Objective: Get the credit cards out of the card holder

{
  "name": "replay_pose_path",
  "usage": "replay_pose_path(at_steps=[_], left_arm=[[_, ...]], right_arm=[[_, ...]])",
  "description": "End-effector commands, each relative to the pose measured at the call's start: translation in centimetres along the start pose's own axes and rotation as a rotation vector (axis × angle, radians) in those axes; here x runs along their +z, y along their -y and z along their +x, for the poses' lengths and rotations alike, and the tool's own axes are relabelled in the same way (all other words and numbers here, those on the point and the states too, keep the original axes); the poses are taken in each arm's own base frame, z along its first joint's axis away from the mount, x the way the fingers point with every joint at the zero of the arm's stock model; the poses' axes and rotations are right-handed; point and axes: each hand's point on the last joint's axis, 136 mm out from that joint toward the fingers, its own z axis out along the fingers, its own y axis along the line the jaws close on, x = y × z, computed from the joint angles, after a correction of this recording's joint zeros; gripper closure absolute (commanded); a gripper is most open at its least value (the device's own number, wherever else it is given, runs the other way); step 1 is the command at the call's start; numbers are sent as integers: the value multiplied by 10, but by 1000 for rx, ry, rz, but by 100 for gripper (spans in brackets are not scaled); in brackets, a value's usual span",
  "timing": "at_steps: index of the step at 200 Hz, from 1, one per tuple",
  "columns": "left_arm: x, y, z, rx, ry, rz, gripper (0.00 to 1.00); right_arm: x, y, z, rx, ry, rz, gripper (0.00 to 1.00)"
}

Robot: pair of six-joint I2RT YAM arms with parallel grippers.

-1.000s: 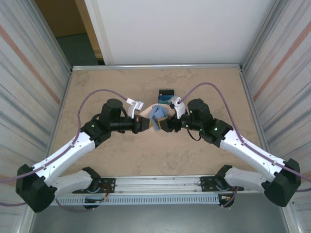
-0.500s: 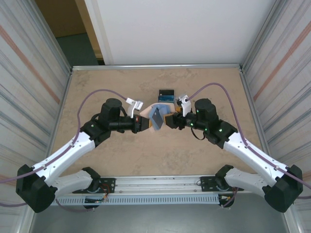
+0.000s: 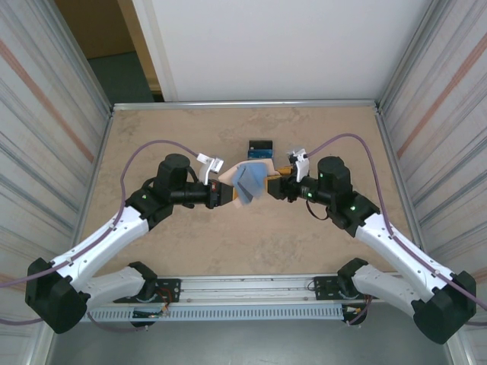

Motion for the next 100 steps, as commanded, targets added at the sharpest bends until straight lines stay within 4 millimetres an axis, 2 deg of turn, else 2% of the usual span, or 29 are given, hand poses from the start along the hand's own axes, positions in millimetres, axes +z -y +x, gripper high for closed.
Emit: replay_pose_path(at_steps=[1, 26, 57, 97, 100], left_arm=[[-4, 10, -8, 26, 30, 44, 100], [-5, 11, -8, 27, 31, 48, 100], [-5, 12, -10, 29, 36, 52, 100], [-6, 12, -9, 26, 34, 55, 100], [-6, 12, -9, 25, 32, 55, 100]], right_arm=[[-7, -18, -9, -16, 32, -92, 40], [-6, -27, -6, -34, 4, -140, 27], [2, -22, 4, -70, -40, -85, 15], [12, -17, 13, -141, -87, 9, 12], [18, -13, 18, -135, -110, 20, 12]])
